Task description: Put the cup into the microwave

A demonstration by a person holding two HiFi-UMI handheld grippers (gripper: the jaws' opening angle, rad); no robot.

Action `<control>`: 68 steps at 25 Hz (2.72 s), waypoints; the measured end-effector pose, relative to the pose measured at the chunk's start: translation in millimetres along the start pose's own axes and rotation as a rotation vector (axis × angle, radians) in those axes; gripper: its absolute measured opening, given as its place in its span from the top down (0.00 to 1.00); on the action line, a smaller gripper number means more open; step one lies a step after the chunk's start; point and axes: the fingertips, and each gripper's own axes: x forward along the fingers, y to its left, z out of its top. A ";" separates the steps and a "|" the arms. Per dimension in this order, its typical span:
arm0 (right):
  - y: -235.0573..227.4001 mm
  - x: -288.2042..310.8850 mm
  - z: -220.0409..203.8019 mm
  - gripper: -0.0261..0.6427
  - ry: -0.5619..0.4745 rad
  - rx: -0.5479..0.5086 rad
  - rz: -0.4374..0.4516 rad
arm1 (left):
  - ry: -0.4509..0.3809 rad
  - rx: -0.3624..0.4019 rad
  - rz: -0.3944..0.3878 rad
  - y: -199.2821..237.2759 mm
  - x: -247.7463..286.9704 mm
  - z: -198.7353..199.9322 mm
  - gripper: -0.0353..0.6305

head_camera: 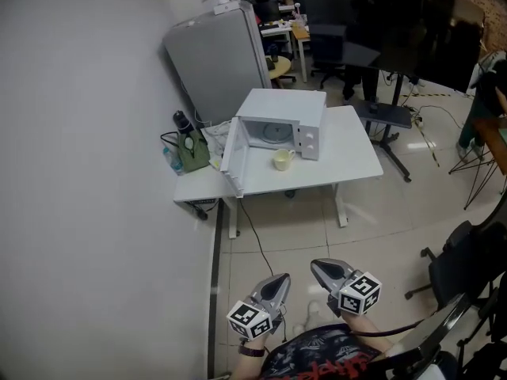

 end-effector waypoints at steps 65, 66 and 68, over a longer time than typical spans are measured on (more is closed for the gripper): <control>-142.1 140.9 93.2 0.96 -0.116 -0.037 -0.112 | 0.038 -0.010 -0.106 170.5 120.4 64.3 0.94; -149.7 138.3 91.3 0.96 -0.105 -0.030 -0.118 | 0.017 -0.004 -0.131 164.2 125.5 71.3 0.94; -165.4 131.7 87.2 0.96 -0.080 -0.012 -0.134 | -0.023 0.000 -0.182 149.5 135.4 80.8 0.94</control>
